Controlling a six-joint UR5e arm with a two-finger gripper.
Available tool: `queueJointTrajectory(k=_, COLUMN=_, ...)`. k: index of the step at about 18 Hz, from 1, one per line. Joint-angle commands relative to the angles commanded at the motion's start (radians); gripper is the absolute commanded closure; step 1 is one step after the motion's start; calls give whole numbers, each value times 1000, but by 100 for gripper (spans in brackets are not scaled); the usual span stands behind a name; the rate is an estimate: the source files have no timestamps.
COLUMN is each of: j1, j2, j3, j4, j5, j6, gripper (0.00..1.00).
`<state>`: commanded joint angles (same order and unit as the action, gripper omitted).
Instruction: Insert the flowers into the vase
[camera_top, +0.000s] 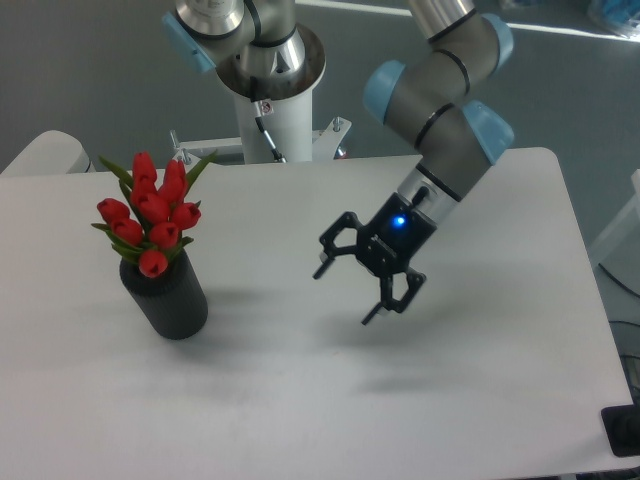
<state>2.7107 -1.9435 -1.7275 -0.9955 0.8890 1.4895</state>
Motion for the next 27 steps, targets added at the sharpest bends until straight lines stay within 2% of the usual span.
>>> queueJointTrajectory(k=3, j1=-52, j2=-32, j3=67, j4=-5, j5=189, j6=-2, gripper=0)
queueJointTrajectory(k=9, j1=-127, j2=-109, j3=183, j4=-15, j5=431, j6=0, gripper=0)
queueJointTrajectory(k=13, j1=-160, j2=-153, j3=223, j4=-17, j5=494, j6=5, gripper=0)
queueJointTrajectory(k=17, j1=-198, j2=-192, j3=253, j4=-20, j5=605, j6=17, gripper=0)
queueJointTrajectory(k=19, j1=-215, j2=-203, j3=275, j4=-37, j5=639, j6=17, gripper=0)
queueJointTrajectory(k=23, j1=-221, j2=-218, j3=324, j4=-113, j5=691, j6=29, gripper=0)
queueJointTrajectory(k=27, j1=-221, j2=-218, j3=329, j4=-121, j5=700, j6=58, gripper=0)
